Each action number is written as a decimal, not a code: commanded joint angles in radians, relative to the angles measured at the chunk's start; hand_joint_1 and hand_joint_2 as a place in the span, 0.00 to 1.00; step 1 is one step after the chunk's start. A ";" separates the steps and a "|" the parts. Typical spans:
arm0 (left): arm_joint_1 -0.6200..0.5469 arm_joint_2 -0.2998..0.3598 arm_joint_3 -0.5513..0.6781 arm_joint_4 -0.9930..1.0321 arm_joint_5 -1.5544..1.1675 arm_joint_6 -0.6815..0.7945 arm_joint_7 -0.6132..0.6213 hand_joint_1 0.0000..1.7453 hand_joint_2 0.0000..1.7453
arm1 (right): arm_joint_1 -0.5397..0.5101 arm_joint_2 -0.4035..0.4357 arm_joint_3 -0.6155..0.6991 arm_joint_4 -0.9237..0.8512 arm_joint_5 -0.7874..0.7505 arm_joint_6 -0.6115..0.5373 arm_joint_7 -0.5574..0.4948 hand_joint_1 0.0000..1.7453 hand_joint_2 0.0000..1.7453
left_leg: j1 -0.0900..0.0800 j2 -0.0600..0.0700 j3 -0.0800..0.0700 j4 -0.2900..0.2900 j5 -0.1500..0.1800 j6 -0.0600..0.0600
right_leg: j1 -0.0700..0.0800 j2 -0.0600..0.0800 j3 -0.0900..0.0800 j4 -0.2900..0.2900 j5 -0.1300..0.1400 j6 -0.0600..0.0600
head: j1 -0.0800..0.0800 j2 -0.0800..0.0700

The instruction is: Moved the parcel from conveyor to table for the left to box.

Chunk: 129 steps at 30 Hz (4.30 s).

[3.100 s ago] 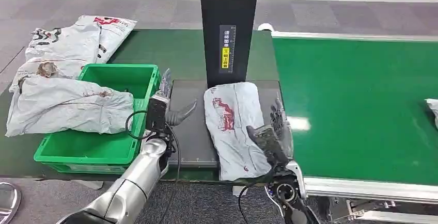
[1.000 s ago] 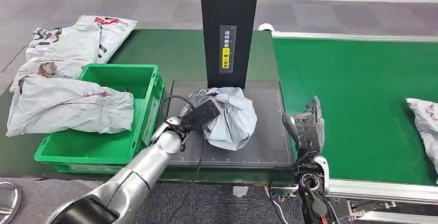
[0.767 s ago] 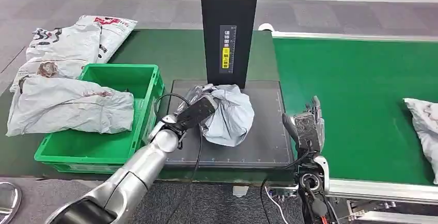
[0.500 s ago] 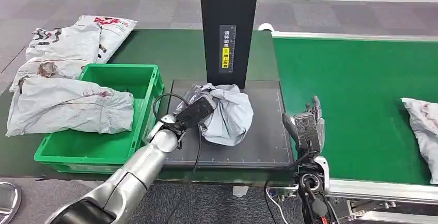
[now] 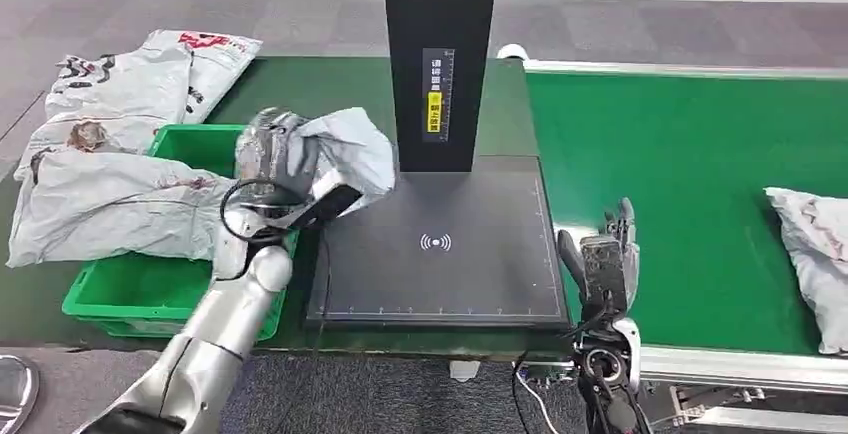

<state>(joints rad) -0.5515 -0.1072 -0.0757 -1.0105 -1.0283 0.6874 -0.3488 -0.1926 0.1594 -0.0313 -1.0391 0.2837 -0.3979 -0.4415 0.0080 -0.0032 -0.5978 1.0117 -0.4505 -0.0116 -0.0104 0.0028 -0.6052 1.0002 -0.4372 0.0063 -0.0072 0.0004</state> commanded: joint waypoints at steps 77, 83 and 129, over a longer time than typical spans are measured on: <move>0.148 0.003 0.098 -0.055 0.785 -0.418 -0.196 0.00 0.00 | -0.147 -0.002 0.100 0.164 0.042 0.024 0.027 0.00 1.00 | 0.000 -0.012 0.020 -0.013 0.005 -0.016 | 0.001 -0.015 0.015 0.001 -0.005 -0.017 | 0.000 0.000; 0.108 -0.075 -0.047 0.005 0.783 -0.309 -0.254 0.00 1.00 | -0.188 0.027 0.127 0.141 0.075 0.006 0.061 0.00 1.00 | -0.002 -0.014 0.016 -0.012 0.005 -0.014 | 0.000 -0.016 0.012 0.001 -0.005 -0.016 | 0.000 0.000; -0.130 -0.199 -0.194 0.534 1.001 -0.635 -0.193 0.00 1.00 | -0.175 0.007 0.114 0.158 0.261 -0.122 0.125 0.00 1.00 | -0.004 -0.005 0.013 -0.010 0.003 -0.012 | 0.000 -0.008 0.005 0.001 -0.003 -0.013 | 0.000 0.000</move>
<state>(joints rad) -0.6168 -0.3193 -0.2274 -0.5768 -0.0381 0.0332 -0.5566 -0.3489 0.2106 0.0820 -0.9361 0.4993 -0.4616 -0.3453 0.0039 -0.0086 -0.5862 1.0017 -0.4476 -0.0246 -0.0107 -0.0049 -0.6016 1.0029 -0.4410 -0.0069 -0.0069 0.0000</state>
